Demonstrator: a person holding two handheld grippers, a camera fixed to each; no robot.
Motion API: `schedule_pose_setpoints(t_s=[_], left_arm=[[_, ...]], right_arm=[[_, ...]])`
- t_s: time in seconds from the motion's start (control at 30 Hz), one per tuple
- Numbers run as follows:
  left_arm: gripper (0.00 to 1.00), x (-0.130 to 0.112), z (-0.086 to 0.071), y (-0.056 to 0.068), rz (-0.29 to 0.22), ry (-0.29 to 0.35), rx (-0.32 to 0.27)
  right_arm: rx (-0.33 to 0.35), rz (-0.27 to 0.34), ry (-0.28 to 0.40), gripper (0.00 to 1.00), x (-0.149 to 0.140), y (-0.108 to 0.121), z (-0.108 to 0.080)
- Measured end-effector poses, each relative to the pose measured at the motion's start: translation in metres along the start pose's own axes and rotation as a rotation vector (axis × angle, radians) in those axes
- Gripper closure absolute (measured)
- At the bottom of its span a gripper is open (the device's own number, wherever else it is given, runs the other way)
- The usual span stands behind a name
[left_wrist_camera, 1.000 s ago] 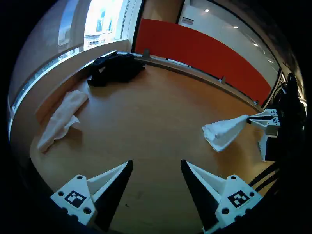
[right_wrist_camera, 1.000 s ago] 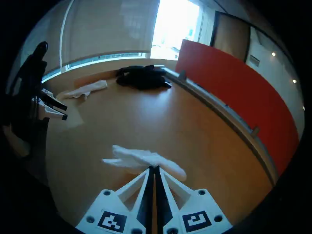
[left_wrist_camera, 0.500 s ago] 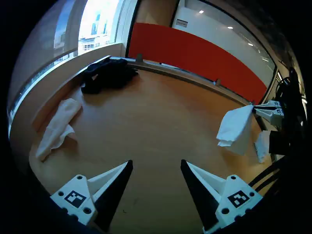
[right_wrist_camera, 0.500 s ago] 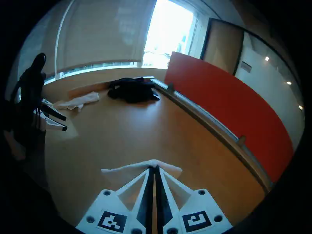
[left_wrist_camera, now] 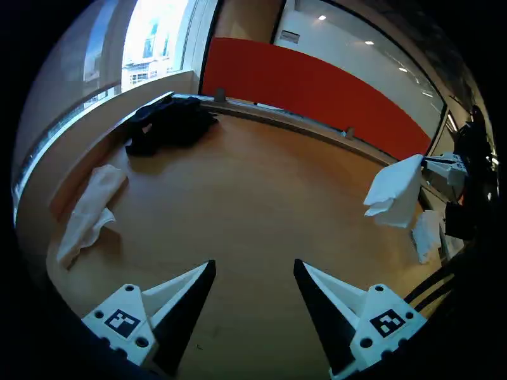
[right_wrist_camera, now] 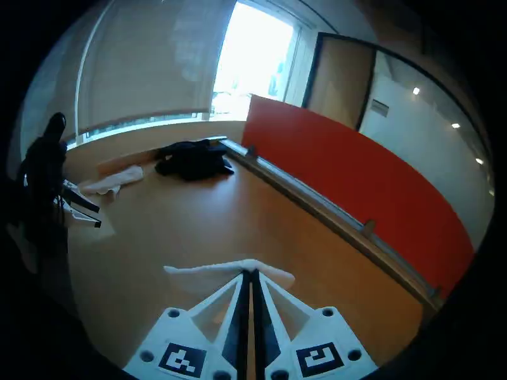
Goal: Fold towel
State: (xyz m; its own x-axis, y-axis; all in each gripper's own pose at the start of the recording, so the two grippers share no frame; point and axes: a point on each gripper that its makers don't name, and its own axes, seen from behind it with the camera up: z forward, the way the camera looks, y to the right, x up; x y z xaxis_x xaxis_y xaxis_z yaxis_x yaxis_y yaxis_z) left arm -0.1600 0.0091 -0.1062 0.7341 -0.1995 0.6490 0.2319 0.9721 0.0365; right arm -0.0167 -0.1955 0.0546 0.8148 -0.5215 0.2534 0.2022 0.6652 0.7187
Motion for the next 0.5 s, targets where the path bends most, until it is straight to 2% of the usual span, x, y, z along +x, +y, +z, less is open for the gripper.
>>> schedule_pose_setpoints(t_s=[0.5], left_arm=[[0.09,0.006,0.008,0.010,0.027,-0.008,0.003]], right_arm=[[-0.094,0.033,-0.022,0.97,-0.024,0.086,-0.048]])
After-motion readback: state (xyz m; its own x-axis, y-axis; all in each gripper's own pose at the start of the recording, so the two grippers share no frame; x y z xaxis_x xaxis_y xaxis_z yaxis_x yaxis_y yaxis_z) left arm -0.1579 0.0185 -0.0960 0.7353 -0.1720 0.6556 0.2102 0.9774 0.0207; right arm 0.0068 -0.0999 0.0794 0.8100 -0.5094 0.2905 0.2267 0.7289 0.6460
